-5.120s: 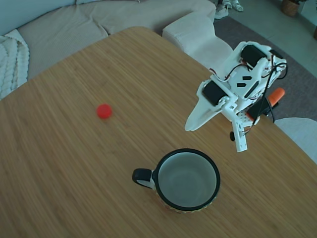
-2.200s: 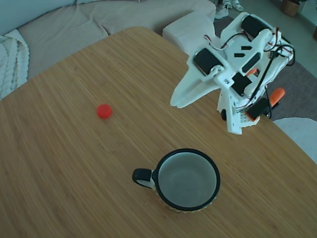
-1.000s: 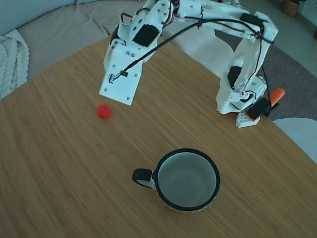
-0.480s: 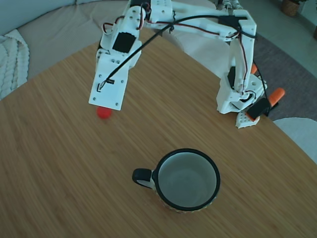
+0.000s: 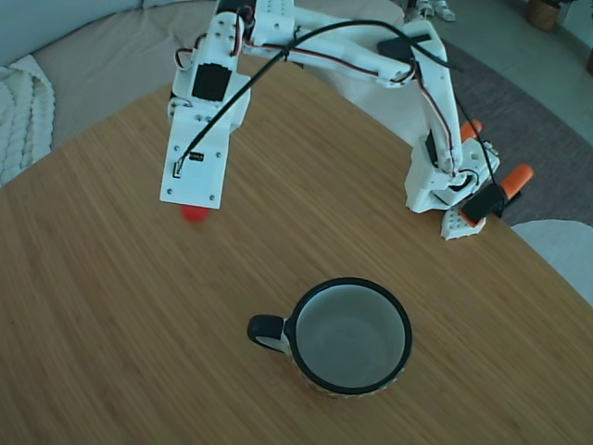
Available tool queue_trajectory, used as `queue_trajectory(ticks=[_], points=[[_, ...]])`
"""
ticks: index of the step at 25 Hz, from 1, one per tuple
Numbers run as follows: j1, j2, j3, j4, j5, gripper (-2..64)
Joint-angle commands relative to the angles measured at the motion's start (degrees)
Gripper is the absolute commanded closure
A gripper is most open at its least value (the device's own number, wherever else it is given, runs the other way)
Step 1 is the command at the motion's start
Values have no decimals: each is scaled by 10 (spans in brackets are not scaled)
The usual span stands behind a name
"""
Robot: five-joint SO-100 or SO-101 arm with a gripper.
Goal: Grasp a red cap and put it in the cup.
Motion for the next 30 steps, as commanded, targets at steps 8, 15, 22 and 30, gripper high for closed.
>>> queue_trajectory(ticks=[8, 15, 22, 30], points=[[-5, -59, -31, 1, -4, 561], [0, -82, -33, -6, -18, 469], [-3, -83, -34, -1, -18, 301], [-6, -118, -42, 2, -18, 275]])
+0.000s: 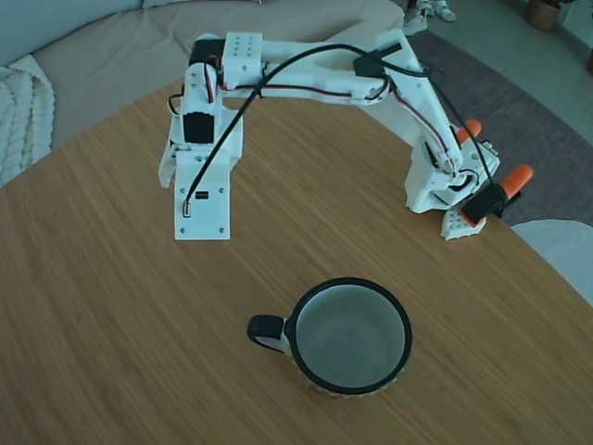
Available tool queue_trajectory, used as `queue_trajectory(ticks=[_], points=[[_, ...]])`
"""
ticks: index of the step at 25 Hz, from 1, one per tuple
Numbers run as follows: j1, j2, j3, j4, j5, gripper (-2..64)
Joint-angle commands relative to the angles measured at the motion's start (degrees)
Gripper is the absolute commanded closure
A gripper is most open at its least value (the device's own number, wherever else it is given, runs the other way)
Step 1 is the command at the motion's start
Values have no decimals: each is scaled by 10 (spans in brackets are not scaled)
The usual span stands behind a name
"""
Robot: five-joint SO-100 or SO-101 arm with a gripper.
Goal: Grasp a red cap and put it in the cup.
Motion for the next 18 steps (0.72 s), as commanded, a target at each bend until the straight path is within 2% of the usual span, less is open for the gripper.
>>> queue_trajectory(ticks=[1, 18], points=[[-1, -3, -40, 2, -4, 275], [-5, -25, -56, -4, -25, 271]])
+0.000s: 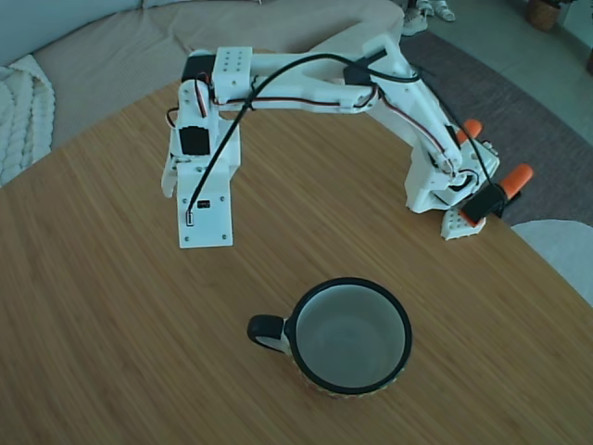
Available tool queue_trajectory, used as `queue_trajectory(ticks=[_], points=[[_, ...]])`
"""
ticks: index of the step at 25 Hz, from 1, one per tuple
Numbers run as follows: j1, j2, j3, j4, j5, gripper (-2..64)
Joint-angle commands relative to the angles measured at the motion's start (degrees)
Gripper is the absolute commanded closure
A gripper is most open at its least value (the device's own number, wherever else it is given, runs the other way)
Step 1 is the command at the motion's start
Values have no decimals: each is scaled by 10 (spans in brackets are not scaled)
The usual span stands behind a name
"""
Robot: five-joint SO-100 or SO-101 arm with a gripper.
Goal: Grasp a red cap and put it in the cup.
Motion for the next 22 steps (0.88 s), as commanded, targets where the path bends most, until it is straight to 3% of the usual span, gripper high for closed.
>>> queue_trajectory(ticks=[1, 14, 22], points=[[-13, 11, -42, 5, -3, 271], [-22, -46, -122, 26, 1, 272], [-19, -82, -120, 25, -2, 275]])
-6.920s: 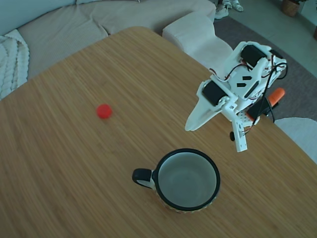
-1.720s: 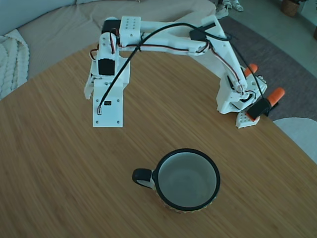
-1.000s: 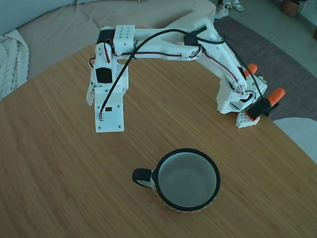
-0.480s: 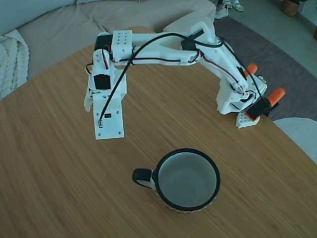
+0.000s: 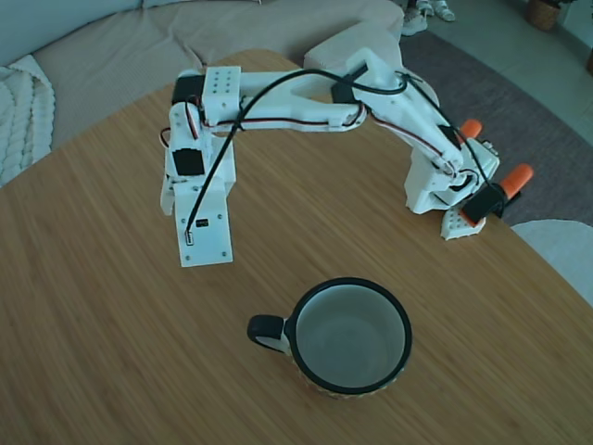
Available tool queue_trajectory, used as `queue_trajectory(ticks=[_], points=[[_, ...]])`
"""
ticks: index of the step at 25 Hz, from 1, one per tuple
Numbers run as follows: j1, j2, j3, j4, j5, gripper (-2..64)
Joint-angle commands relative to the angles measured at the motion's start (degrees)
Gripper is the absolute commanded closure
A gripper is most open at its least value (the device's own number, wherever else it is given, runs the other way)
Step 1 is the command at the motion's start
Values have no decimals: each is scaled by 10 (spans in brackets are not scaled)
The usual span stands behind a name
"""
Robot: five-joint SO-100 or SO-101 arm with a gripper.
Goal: Grasp a red cap and put it in the cup.
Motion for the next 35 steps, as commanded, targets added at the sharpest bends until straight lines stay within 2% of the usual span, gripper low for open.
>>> queue_trajectory(ticks=[1, 17, 35], points=[[1, 9, -31, 0, -2, 275], [33, 10, -31, -5, -3, 278], [27, 11, -33, -6, -3, 279]])
